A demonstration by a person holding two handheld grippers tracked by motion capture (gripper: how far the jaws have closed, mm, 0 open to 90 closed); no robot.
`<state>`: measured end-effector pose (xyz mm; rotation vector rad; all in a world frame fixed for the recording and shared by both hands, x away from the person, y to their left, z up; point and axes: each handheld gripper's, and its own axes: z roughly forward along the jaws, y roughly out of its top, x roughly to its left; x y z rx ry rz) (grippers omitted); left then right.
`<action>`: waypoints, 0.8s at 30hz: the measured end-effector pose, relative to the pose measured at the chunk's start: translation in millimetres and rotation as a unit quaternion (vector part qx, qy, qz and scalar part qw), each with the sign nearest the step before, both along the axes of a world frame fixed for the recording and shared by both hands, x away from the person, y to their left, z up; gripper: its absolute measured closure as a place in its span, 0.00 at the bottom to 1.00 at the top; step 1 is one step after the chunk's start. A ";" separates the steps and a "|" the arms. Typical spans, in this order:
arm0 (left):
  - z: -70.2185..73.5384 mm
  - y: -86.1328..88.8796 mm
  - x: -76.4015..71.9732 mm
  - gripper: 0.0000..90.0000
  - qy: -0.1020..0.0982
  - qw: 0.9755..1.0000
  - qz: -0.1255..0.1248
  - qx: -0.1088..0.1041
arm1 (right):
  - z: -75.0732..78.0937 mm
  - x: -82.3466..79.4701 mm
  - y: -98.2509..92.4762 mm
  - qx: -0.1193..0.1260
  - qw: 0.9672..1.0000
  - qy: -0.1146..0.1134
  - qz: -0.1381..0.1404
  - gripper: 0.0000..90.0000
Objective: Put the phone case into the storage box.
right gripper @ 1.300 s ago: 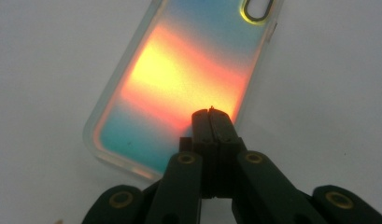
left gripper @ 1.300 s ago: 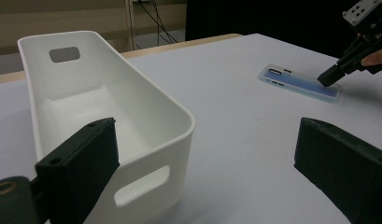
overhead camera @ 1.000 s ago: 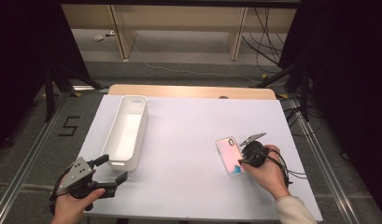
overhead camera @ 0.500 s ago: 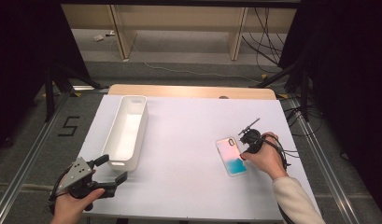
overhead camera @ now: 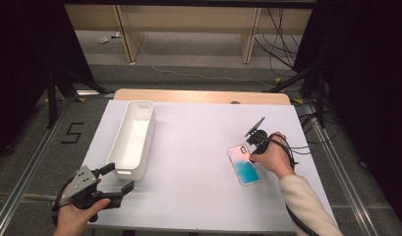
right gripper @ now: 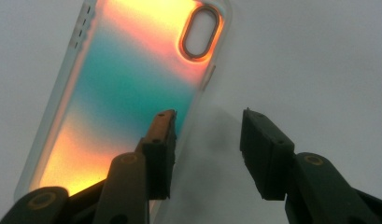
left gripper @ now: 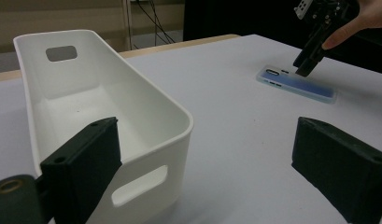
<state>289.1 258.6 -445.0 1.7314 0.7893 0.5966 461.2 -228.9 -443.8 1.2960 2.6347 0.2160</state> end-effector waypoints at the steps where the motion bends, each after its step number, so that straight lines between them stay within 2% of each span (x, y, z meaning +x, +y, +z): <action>1: 0.4 0.8 0.9 0.08 -0.005 1.000 -0.003 0.006 | 0.3 0.4 1.5 0.000 1.000 0.004 -0.003 0.63; 5: 0.5 1.1 1.0 0.08 -0.007 1.000 -0.004 0.008 | -1.3 2.4 3.8 -0.005 1.000 0.009 -0.002 0.64; 6: 0.6 1.1 1.0 0.08 -0.007 1.000 -0.004 0.008 | -1.2 2.8 5.3 -0.005 1.000 0.015 -0.012 0.65; 7: 0.5 1.0 0.8 0.08 -0.006 1.000 -0.003 0.007 | -3.2 4.5 4.1 -0.006 1.000 0.005 0.001 0.66; 10: 0.5 0.6 0.5 0.08 -0.005 1.000 -0.003 0.006 | -2.5 5.4 6.0 -0.009 1.000 0.022 -0.008 0.72; 11: 0.5 0.6 0.4 0.08 -0.005 1.000 -0.003 0.005 | -2.7 6.8 5.4 -0.011 1.000 0.023 -0.002 0.73; 12: 1.0 2.3 3.0 0.08 -0.018 1.000 -0.013 0.016 | -3.3 5.7 7.1 -0.009 0.999 0.026 -0.016 0.74; 13: 0.9 1.5 1.4 0.08 -0.011 1.000 -0.006 0.012 | -2.4 5.9 8.4 -0.010 0.999 0.036 -0.025 0.75; 14: 0.6 0.9 0.6 0.08 -0.006 1.000 -0.003 0.007 | -3.9 7.7 7.2 -0.011 0.999 0.031 -0.015 0.76; 15: 0.6 1.3 1.6 0.08 -0.010 1.000 -0.008 0.009 | -3.9 7.7 7.2 -0.011 0.999 0.031 -0.015 0.76; 16: 1.2 2.8 3.6 0.08 -0.022 0.999 -0.015 0.020 | -3.7 7.7 7.7 -0.012 0.999 0.036 -0.019 0.76; 17: 1.2 2.5 3.4 0.08 -0.021 1.000 -0.015 0.018 | -3.8 7.8 9.2 -0.012 0.999 0.037 -0.032 0.77; 18: 1.0 2.1 2.5 0.08 -0.017 1.000 -0.011 0.017 | -2.7 9.9 7.4 -0.013 0.999 0.041 -0.018 0.78; 19: 0.4 0.4 0.2 0.08 -0.004 1.000 -0.002 0.005 | -3.0 9.4 8.0 -0.015 0.999 0.044 -0.022 0.78; 21: 0.4 0.3 0.1 0.08 -0.004 1.000 -0.003 0.004 | -4.2 10.0 9.1 -0.015 0.999 0.037 -0.023 0.79; 22: 0.4 0.2 0.1 0.08 -0.004 1.000 -0.003 0.004 | -4.4 8.7 11.1 -0.015 0.998 0.044 -0.036 0.79; 23: 0.4 0.1 -0.1 0.08 -0.004 1.000 -0.002 0.003 | -4.4 9.2 11.3 -0.018 0.998 0.045 -0.035 0.80; 24: 0.6 1.3 2.0 0.08 -0.013 1.000 -0.011 0.010 | -4.9 9.0 12.3 -0.017 0.998 0.047 -0.041 0.80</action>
